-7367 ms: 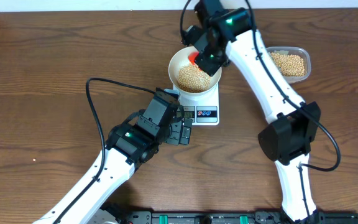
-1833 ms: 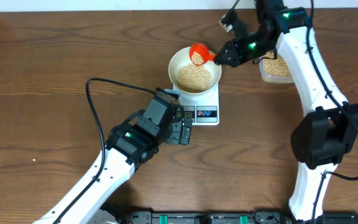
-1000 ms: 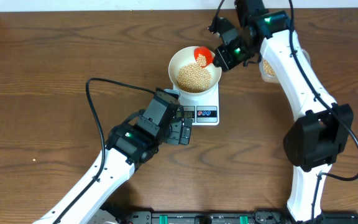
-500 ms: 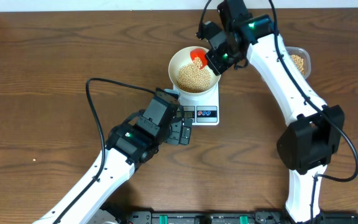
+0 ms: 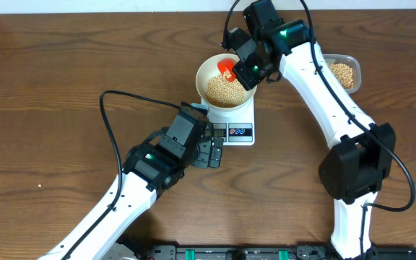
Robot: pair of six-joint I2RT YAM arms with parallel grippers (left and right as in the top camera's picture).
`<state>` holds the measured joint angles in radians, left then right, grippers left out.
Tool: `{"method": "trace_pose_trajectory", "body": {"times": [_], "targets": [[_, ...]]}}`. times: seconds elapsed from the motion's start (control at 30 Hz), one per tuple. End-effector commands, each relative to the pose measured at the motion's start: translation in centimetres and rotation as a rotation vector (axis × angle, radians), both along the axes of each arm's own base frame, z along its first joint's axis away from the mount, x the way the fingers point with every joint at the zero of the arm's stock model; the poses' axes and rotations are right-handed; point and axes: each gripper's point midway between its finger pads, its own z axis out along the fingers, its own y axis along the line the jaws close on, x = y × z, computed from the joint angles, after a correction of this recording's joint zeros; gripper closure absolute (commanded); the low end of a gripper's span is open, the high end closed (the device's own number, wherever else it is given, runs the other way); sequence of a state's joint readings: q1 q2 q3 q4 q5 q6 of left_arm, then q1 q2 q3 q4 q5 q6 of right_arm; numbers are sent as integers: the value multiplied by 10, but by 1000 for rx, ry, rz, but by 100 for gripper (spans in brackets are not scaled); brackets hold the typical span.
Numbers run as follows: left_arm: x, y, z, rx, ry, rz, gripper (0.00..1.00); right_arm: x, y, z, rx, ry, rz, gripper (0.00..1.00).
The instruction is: Scoop item into bowl and weigh 50g on scale
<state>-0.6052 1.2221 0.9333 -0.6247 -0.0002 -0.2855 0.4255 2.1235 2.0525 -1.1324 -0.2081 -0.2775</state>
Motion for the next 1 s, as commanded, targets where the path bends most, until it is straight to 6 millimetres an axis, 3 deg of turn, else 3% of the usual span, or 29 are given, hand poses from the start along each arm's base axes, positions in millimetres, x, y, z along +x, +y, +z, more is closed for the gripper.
{"method": "trace_pose_trajectory", "body": {"times": [0.0,0.27,0.7,0.97], "targets": [[-1,3,-3,14,3,7,2,0,5,23,90,-15,22,99],[-1,3,-3,14,3,7,2,2,-1,35,270,65,-8,99],[-1,3,-3,14,3,7,2,5,-32,65,556,155,-12,99],[-1,3,-3,14,3,7,2,8,-38,66,567,149,-18,99]]}}
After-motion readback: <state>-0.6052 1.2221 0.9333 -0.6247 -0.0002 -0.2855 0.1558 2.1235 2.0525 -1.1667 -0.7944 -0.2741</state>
